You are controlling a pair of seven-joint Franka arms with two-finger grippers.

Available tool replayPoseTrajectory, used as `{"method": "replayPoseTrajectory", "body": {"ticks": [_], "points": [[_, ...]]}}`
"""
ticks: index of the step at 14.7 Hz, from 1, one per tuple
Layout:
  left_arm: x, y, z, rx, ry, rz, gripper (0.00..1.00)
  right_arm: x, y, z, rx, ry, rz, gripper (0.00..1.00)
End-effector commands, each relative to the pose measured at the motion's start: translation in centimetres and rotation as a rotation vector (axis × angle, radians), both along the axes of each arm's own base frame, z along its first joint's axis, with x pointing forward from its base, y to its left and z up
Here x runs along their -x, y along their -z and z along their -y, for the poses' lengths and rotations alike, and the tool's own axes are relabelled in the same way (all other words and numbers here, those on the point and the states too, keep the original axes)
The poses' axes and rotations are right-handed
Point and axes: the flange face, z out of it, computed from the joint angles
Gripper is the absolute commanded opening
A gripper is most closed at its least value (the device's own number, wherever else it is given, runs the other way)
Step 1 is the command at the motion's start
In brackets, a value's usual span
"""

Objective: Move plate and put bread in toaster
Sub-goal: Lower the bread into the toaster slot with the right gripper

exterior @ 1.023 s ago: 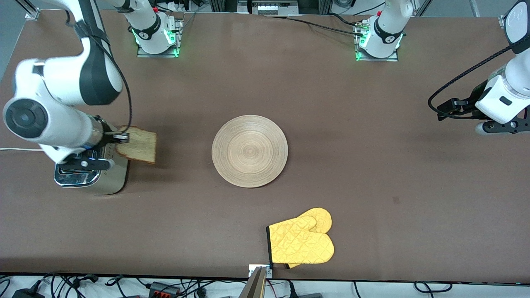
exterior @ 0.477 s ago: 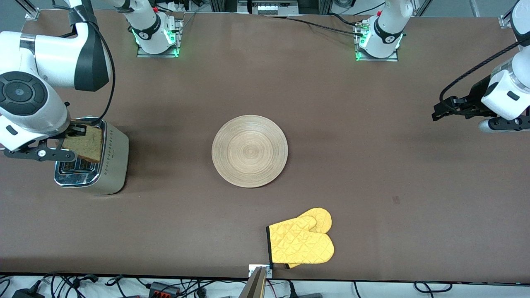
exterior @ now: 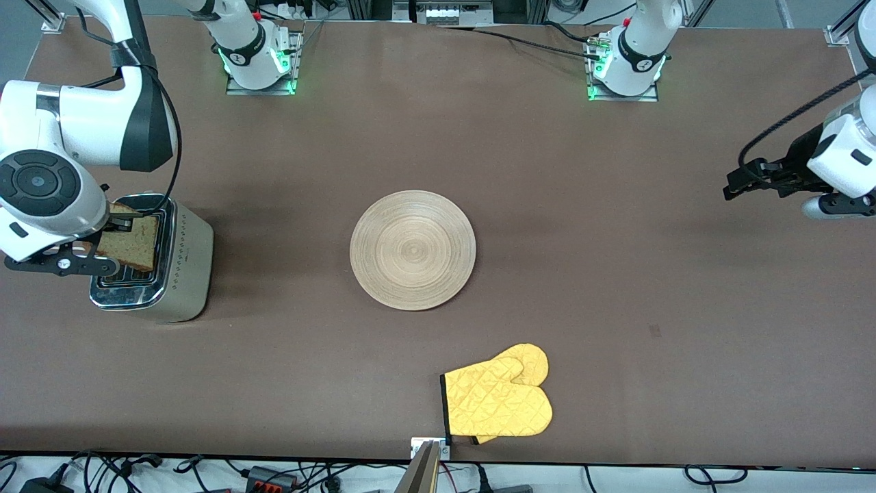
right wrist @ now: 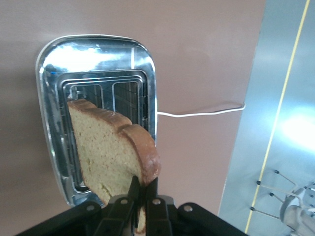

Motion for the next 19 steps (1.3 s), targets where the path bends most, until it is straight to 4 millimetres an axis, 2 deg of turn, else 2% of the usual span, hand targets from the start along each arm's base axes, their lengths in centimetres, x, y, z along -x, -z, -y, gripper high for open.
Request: {"method": "replayPoseTrajectory", "body": {"ticks": [1, 6, 11, 16, 19], "points": [[0.4, -0.8, 0.4, -0.027, 0.020, 0.012, 1.00, 0.2, -0.5, 0.1, 0.021, -0.023, 0.006, 0.00], [0.7, -0.8, 0.7, -0.026, 0.023, -0.002, 1.00, -0.1, -0.1, -0.1, 0.018, -0.038, 0.017, 0.00], [0.6, -1.8, 0.9, -0.026, 0.032, 0.015, 1.00, -0.4, 0.7, -0.1, 0.013, -0.058, 0.032, 0.00], [0.5, -1.8, 1.0, -0.027, 0.031, 0.020, 1.00, 0.1, 2.1, -0.2, 0.014, -0.052, -0.003, 0.00], [0.6, -1.9, 2.1, -0.028, 0.048, 0.018, 1.00, 0.3, 2.3, -0.1, 0.012, -0.053, -0.005, 0.00]]}}
